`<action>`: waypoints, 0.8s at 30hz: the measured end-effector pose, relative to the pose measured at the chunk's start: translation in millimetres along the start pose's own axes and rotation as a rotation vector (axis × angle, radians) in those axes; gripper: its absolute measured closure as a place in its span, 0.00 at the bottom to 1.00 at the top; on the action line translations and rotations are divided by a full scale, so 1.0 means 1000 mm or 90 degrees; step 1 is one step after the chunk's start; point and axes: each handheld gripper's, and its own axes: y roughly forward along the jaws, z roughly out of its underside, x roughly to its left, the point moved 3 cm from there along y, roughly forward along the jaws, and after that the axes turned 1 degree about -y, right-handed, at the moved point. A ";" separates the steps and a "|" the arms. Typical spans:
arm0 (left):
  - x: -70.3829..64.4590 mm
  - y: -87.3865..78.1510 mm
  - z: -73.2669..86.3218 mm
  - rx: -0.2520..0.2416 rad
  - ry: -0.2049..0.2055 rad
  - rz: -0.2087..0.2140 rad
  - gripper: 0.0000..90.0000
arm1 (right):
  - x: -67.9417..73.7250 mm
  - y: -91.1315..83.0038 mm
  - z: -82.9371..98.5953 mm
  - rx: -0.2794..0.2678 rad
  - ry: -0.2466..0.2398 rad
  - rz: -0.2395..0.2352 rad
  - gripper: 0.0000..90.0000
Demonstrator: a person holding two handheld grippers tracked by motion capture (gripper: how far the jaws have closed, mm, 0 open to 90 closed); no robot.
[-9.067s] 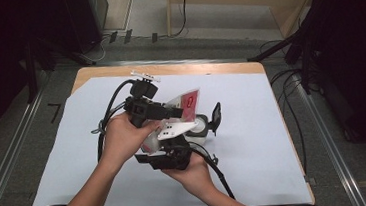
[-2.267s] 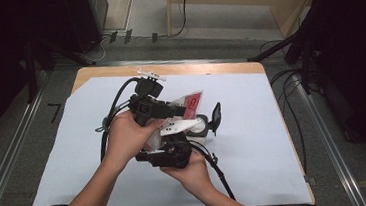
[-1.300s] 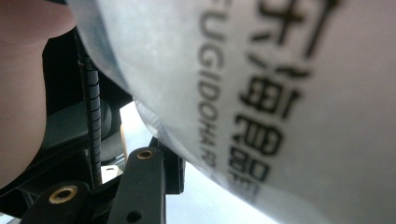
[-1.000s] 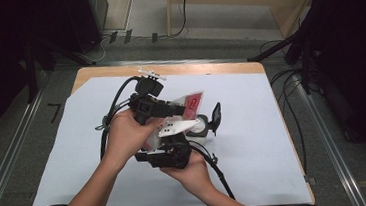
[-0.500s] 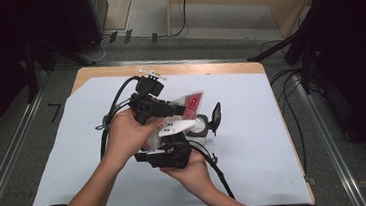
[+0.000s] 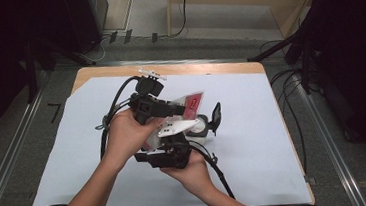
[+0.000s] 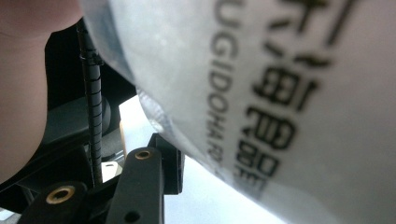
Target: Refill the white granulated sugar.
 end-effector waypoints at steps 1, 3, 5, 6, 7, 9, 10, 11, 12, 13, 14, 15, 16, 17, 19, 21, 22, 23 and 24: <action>0.000 0.000 0.000 0.001 -0.001 0.001 0.79 | 0.000 0.000 0.000 0.000 -0.001 0.000 0.68; -0.001 0.000 0.000 0.003 0.000 0.000 0.79 | 0.000 0.000 0.001 0.000 -0.004 0.000 0.68; -0.001 0.000 0.001 0.004 -0.001 0.000 0.78 | 0.000 0.000 0.001 0.000 -0.006 0.002 0.67; 0.000 0.000 0.001 0.005 -0.002 0.002 0.78 | 0.000 0.000 0.001 0.000 -0.007 0.002 0.67; 0.000 -0.001 0.001 0.009 -0.002 0.002 0.78 | 0.001 0.000 0.001 0.002 -0.009 0.003 0.67; 0.001 -0.002 0.001 0.012 -0.005 0.004 0.78 | 0.001 0.001 0.002 0.003 -0.014 0.005 0.67; 0.001 -0.002 0.002 0.014 -0.007 0.004 0.78 | 0.001 0.002 0.003 0.002 -0.018 0.006 0.67; 0.001 -0.002 0.002 0.018 -0.007 0.005 0.78 | 0.001 0.002 0.004 0.001 -0.020 0.006 0.66; 0.002 -0.002 0.002 0.020 -0.009 0.006 0.78 | 0.001 0.002 0.004 0.001 -0.024 0.007 0.66; 0.003 -0.003 0.003 0.022 -0.010 0.006 0.78 | 0.001 0.003 0.005 -0.002 -0.028 0.006 0.65; 0.004 -0.004 0.003 0.027 -0.012 0.007 0.78 | 0.002 0.003 0.006 -0.002 -0.027 0.005 0.64; 0.004 -0.004 0.004 0.030 -0.015 0.010 0.78 | 0.002 0.004 0.006 -0.002 -0.031 0.008 0.63; 0.005 -0.004 0.004 0.034 -0.017 0.012 0.78 | 0.002 0.004 0.007 0.000 -0.032 0.009 0.63; 0.006 -0.003 0.005 0.038 -0.022 0.014 0.78 | 0.001 0.005 0.008 0.002 -0.034 0.011 0.63; 0.006 -0.001 0.006 0.052 -0.024 0.017 0.78 | 0.000 0.006 0.012 0.012 -0.028 0.016 0.63; 0.007 0.000 0.007 0.065 -0.019 0.018 0.78 | -0.001 0.008 0.015 0.021 -0.036 0.022 0.63; 0.007 0.001 0.008 0.069 -0.023 0.018 0.78 | -0.001 0.008 0.016 0.021 -0.042 0.026 0.63; 0.008 0.002 0.008 0.075 -0.023 0.020 0.78 | -0.001 0.009 0.017 0.025 -0.044 0.026 0.63; 0.008 0.002 0.009 0.078 -0.025 0.021 0.78 | -0.001 0.009 0.017 0.025 -0.050 0.028 0.63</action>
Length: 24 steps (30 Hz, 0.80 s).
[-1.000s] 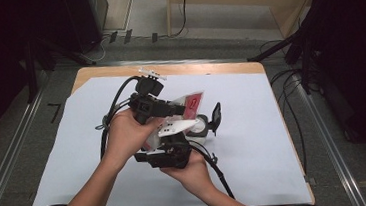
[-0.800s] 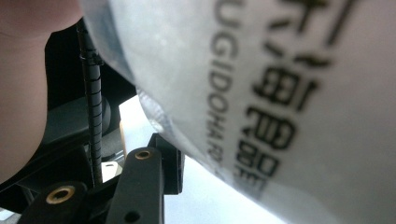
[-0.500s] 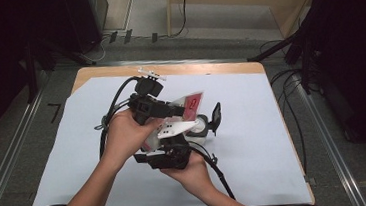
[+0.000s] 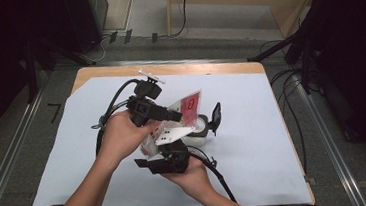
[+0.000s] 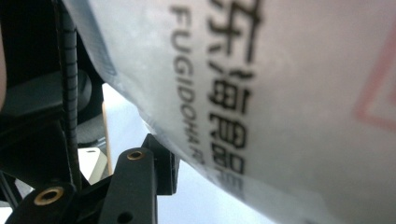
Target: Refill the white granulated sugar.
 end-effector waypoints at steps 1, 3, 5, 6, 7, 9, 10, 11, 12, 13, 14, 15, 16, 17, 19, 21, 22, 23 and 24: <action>0.001 0.000 0.000 0.003 -0.001 0.001 0.78 | 0.000 0.000 0.001 0.003 -0.005 0.000 0.63; 0.001 0.001 0.001 0.009 -0.005 0.002 0.78 | 0.000 0.001 0.003 0.008 -0.018 0.001 0.63; 0.002 0.002 0.002 0.020 -0.006 0.002 0.78 | 0.000 0.003 0.005 0.011 -0.034 0.003 0.63; 0.002 0.003 0.002 0.018 -0.011 0.002 0.78 | 0.000 0.003 0.006 0.013 -0.040 0.002 0.63; 0.003 0.004 0.002 0.024 -0.012 0.004 0.78 | 0.001 0.004 0.007 0.015 -0.043 0.000 0.63; 0.004 0.006 0.003 0.033 -0.015 0.006 0.78 | 0.001 0.004 0.009 0.017 -0.052 -0.001 0.64; 0.005 0.007 0.003 0.038 -0.017 0.006 0.78 | 0.000 0.005 0.010 0.018 -0.059 0.000 0.64; 0.006 0.009 0.004 0.047 -0.012 0.005 0.78 | 0.001 0.005 0.011 0.022 -0.064 0.000 0.64; 0.007 0.010 0.005 0.060 -0.008 0.006 0.78 | 0.000 0.006 0.012 0.024 -0.070 0.004 0.64; 0.008 0.011 0.005 0.069 -0.007 0.006 0.78 | 0.000 0.007 0.013 0.027 -0.075 0.005 0.64; 0.008 0.014 0.006 0.067 -0.014 0.004 0.78 | 0.000 0.008 0.015 0.032 -0.079 0.005 0.64; 0.009 0.015 0.006 0.071 -0.015 0.007 0.78 | 0.000 0.008 0.017 0.037 -0.082 0.007 0.65; 0.010 0.015 0.006 0.079 -0.006 0.009 0.78 | 0.001 0.009 0.018 0.041 -0.084 0.009 0.65; 0.011 0.016 0.007 0.080 -0.001 0.008 0.78 | 0.000 0.010 0.019 0.046 -0.089 0.009 0.65; 0.011 0.018 0.007 0.080 0.008 0.007 0.78 | 0.000 0.011 0.022 0.054 -0.099 0.014 0.65; 0.012 0.021 0.007 0.084 0.011 0.006 0.78 | -0.001 0.012 0.024 0.057 -0.107 0.015 0.65; 0.012 0.023 0.008 0.087 0.017 0.010 0.78 | -0.001 0.012 0.025 0.058 -0.107 0.013 0.65; 0.012 0.024 0.008 0.087 0.013 0.009 0.78 | -0.002 0.013 0.026 0.060 -0.111 0.017 0.66; 0.012 0.026 0.008 0.082 0.010 0.012 0.78 | -0.002 0.013 0.027 0.064 -0.112 0.017 0.66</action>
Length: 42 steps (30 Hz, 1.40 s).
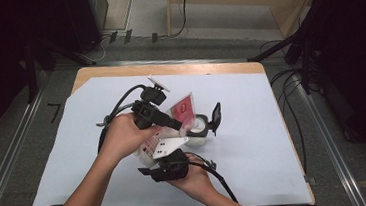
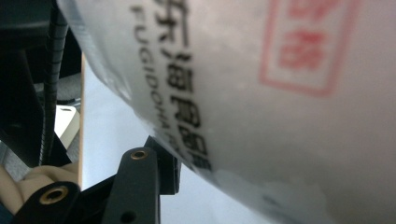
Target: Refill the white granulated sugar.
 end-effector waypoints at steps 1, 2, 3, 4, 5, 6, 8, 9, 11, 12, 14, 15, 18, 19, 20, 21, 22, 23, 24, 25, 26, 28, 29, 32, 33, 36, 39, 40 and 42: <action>0.001 0.001 0.000 -0.001 0.003 0.002 0.78 | 0.000 0.000 0.001 0.001 -0.001 0.003 0.66; 0.002 0.002 0.000 0.002 0.005 0.004 0.78 | 0.000 0.001 0.002 0.003 -0.001 0.001 0.66; 0.002 0.003 0.000 -0.002 0.001 0.006 0.78 | -0.001 0.002 0.003 0.005 -0.004 0.002 0.65; 0.002 0.003 0.000 -0.001 0.001 0.008 0.78 | -0.001 0.002 0.003 0.006 -0.003 0.004 0.65; 0.003 0.004 0.000 -0.002 0.007 0.010 0.78 | -0.001 0.002 0.004 0.006 -0.004 0.003 0.65; 0.004 0.005 0.000 -0.001 0.007 0.014 0.78 | -0.002 0.003 0.004 0.008 -0.005 0.004 0.65; 0.006 0.007 0.001 -0.004 0.000 0.021 0.78 | -0.002 0.004 0.006 0.013 -0.003 0.005 0.65; 0.007 0.007 0.001 -0.001 0.005 0.024 0.79 | -0.002 0.004 0.006 0.016 -0.004 0.007 0.65; 0.008 0.008 0.001 -0.004 0.006 0.028 0.80 | -0.002 0.005 0.007 0.022 -0.006 0.008 0.65; 0.008 0.008 0.001 -0.005 0.005 0.028 0.80 | -0.003 0.006 0.007 0.022 -0.005 0.008 0.65; 0.008 0.007 0.001 -0.006 0.006 0.026 0.82 | -0.003 0.006 0.008 0.026 -0.003 0.011 0.65; 0.009 0.007 0.002 -0.007 0.009 0.024 0.83 | -0.003 0.006 0.008 0.027 -0.003 0.012 0.65; 0.009 0.005 0.003 -0.003 0.012 0.018 0.86 | -0.003 0.006 0.008 0.030 -0.001 0.010 0.65; 0.009 0.005 0.003 -0.003 0.011 0.014 0.87 | -0.003 0.006 0.008 0.030 -0.002 0.009 0.65; 0.008 0.004 0.003 -0.006 0.011 0.012 0.88 | -0.003 0.006 0.008 0.030 -0.003 0.008 0.65; 0.008 0.003 0.003 -0.007 0.014 0.010 0.89 | -0.003 0.006 0.008 0.030 -0.004 0.008 0.65; 0.008 0.002 0.003 -0.006 0.017 0.008 0.89 | -0.003 0.006 0.008 0.029 -0.005 0.009 0.65; 0.008 0.001 0.003 -0.011 0.017 0.009 0.90 | -0.003 0.006 0.008 0.028 -0.007 0.011 0.65; 0.008 -0.001 0.003 -0.012 0.019 0.009 0.90 | -0.004 0.005 0.007 0.027 -0.009 0.011 0.65; 0.007 -0.002 0.003 -0.018 0.018 0.008 0.90 | -0.004 0.005 0.007 0.027 -0.009 0.014 0.65; 0.007 -0.004 0.003 -0.020 0.016 0.009 0.90 | -0.004 0.005 0.007 0.026 -0.008 0.015 0.65; 0.006 -0.007 0.003 -0.030 0.011 0.008 0.90 | -0.005 0.004 0.006 0.024 -0.005 0.020 0.65; 0.006 -0.009 0.003 -0.032 0.009 0.008 0.90 | -0.006 0.003 0.006 0.023 -0.003 0.020 0.65; 0.006 -0.015 0.004 -0.039 0.012 0.011 0.90 | -0.008 0.002 0.006 0.018 0.010 0.025 0.64; 0.006 -0.016 0.004 -0.044 0.011 0.015 0.90 | -0.009 0.001 0.006 0.016 0.013 0.025 0.63; 0.006 -0.023 0.004 -0.054 0.016 0.022 0.91 | -0.010 -0.001 0.004 0.006 0.010 0.033 0.63; 0.006 -0.030 0.004 -0.063 0.019 0.027 0.91 | -0.012 -0.004 0.003 -0.002 0.014 0.038 0.62; 0.005 -0.032 0.005 -0.067 0.019 0.027 0.91 | -0.013 -0.004 0.003 -0.004 0.013 0.041 0.61; 0.006 -0.035 0.005 -0.071 0.028 0.031 0.91 | -0.015 -0.005 0.003 -0.007 0.015 0.045 0.60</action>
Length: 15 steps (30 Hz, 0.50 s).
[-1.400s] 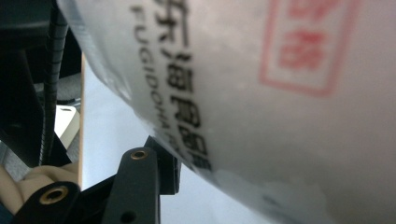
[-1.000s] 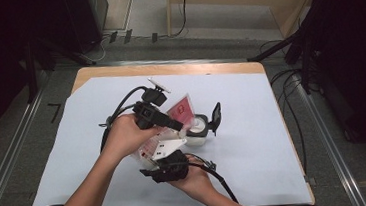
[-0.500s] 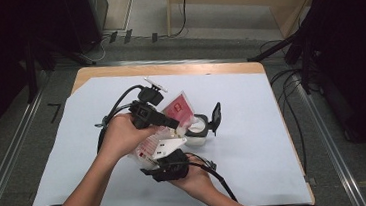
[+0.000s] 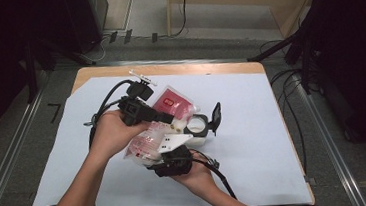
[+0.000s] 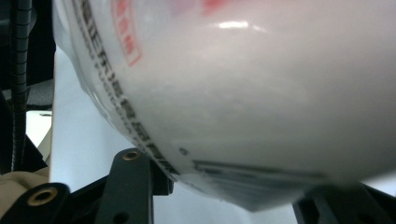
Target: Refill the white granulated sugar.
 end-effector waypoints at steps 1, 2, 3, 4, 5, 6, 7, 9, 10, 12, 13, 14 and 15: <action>0.000 -0.002 0.000 -0.004 0.004 0.003 0.91 | 0.000 0.000 0.000 0.000 0.001 0.001 0.60; 0.000 -0.004 0.001 -0.002 0.007 0.002 0.91 | -0.001 0.000 0.000 -0.001 -0.003 0.005 0.60; 0.001 -0.006 0.001 -0.004 0.009 0.006 0.92 | -0.001 -0.001 0.000 0.001 -0.007 0.010 0.59; 0.001 -0.007 0.001 -0.006 0.012 0.008 0.92 | -0.001 -0.001 0.000 0.002 -0.009 0.012 0.59; 0.001 -0.008 0.002 -0.010 0.010 0.013 0.92 | -0.001 -0.001 -0.001 0.003 -0.008 0.015 0.58; 0.002 -0.010 0.002 -0.012 0.012 0.015 0.92 | -0.002 -0.001 -0.001 0.002 -0.011 0.017 0.57; 0.002 -0.011 0.002 -0.013 0.010 0.015 0.93 | -0.002 -0.001 0.000 0.003 -0.011 0.021 0.57; 0.003 -0.015 0.003 -0.020 0.010 0.023 0.94 | -0.003 -0.001 0.000 0.007 -0.008 0.025 0.56; 0.003 -0.018 0.003 -0.024 0.009 0.025 0.95 | -0.004 0.000 0.000 0.010 -0.008 0.030 0.56; 0.005 -0.023 0.003 -0.031 0.008 0.027 0.98 | -0.004 0.000 0.001 0.020 -0.015 0.045 0.56; 0.005 -0.025 0.004 -0.033 0.011 0.027 0.99 | -0.003 0.001 0.001 0.026 -0.014 0.060 0.56; 0.005 -0.027 0.004 -0.034 0.010 0.021 1.00 | -0.003 0.001 0.001 0.027 -0.013 0.067 0.55; 0.006 -0.027 0.005 -0.035 0.013 0.024 1.00 | -0.003 0.001 0.001 0.025 -0.008 0.062 0.55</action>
